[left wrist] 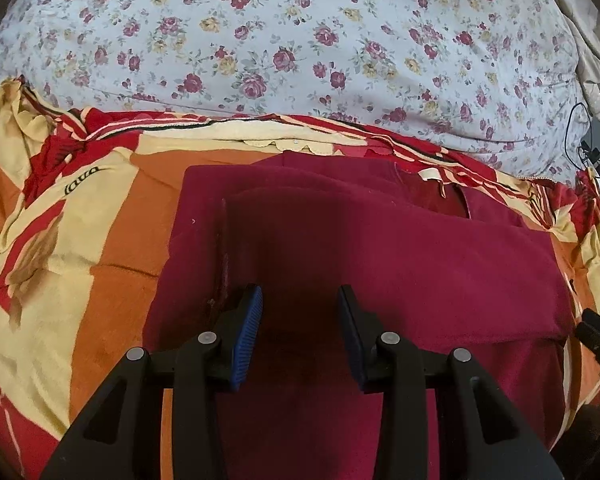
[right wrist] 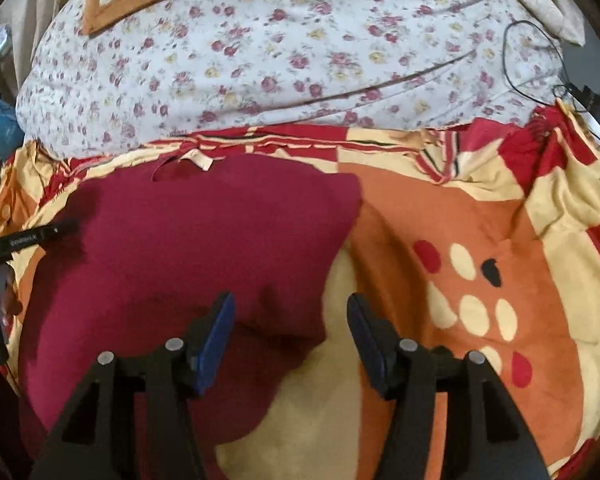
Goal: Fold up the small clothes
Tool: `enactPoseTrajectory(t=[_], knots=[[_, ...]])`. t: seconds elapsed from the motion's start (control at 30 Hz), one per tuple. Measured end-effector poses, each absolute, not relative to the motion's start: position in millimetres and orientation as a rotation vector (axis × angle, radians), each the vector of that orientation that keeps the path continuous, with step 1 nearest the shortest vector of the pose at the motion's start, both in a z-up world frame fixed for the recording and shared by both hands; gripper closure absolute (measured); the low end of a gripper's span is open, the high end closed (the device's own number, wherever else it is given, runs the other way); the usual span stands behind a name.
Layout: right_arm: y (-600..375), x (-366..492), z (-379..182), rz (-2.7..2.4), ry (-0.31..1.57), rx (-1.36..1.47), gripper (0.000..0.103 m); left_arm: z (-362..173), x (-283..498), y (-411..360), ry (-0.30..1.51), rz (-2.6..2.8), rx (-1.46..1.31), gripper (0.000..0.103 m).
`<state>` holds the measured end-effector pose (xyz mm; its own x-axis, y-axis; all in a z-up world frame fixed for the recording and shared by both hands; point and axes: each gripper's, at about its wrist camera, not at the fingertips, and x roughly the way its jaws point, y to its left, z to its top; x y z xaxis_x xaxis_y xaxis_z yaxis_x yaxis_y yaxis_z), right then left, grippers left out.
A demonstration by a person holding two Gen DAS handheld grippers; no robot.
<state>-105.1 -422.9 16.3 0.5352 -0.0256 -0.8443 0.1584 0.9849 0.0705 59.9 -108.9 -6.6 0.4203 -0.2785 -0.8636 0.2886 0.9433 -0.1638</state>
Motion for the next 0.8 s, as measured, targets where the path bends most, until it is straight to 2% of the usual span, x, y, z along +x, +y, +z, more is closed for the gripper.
enactPoseTrajectory(t=[0.17, 0.43, 0.8], knots=[[-416.6, -94.2, -15.5, -0.188, 1.102, 0.032, 0.043, -1.1, 50.2, -101.3, 1.091, -0.361, -0.006, 0.075], [-421.3, -137.6, 7.4, -0.011, 1.085, 0.206, 0.042, 8.7, 0.2, -61.3, 1.101, -0.388, -0.042, 0.075], [-381.0, -200.7, -6.0, 0.108, 1.164, 0.181, 0.04, 12.9, -83.8, -22.7, 1.103, -0.396, -0.078, 0.075]])
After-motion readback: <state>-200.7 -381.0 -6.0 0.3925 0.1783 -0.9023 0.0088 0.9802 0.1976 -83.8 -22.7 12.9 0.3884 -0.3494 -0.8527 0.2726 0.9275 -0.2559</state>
